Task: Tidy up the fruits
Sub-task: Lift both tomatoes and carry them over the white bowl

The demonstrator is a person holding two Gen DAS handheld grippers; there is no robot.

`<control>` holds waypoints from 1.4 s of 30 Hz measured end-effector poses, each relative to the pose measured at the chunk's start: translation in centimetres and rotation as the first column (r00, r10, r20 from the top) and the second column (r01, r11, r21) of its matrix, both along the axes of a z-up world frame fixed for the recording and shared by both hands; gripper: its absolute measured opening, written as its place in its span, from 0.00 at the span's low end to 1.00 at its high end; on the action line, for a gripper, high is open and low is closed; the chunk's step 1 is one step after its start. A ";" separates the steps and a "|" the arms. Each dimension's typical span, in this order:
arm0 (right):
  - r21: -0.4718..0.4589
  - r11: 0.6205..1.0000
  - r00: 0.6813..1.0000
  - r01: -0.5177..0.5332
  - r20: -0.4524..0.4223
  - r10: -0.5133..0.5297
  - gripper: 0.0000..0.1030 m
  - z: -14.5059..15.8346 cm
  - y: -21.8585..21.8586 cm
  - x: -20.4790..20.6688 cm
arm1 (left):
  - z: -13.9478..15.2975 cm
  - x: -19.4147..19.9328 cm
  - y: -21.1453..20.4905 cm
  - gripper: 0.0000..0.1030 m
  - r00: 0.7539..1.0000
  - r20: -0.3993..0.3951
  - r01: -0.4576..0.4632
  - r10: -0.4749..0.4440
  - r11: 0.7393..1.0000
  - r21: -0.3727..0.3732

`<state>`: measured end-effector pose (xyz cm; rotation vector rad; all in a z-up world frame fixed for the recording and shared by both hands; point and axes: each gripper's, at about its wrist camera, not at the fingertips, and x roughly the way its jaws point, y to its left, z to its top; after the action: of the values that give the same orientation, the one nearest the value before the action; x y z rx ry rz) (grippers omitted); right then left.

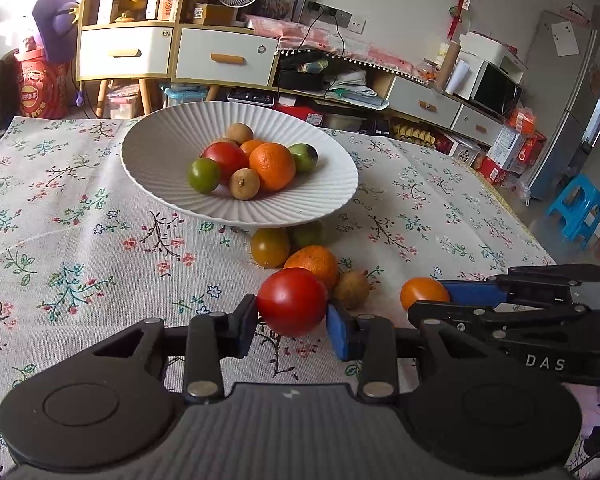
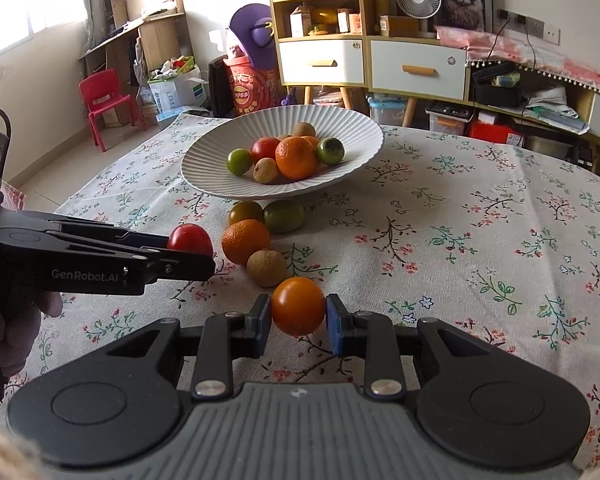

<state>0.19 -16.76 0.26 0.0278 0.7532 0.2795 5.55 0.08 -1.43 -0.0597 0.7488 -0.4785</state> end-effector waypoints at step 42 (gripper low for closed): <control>0.102 0.995 0.999 -0.008 0.049 0.003 0.26 3.1 -1.4 6.2 | 3.4 6.9 1.2 0.31 0.996 -0.001 -0.093 0.093 0.996 0.008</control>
<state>6.38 -18.14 3.34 0.1154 0.6897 0.3228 12.47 1.28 1.98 -0.0874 0.7458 -0.3869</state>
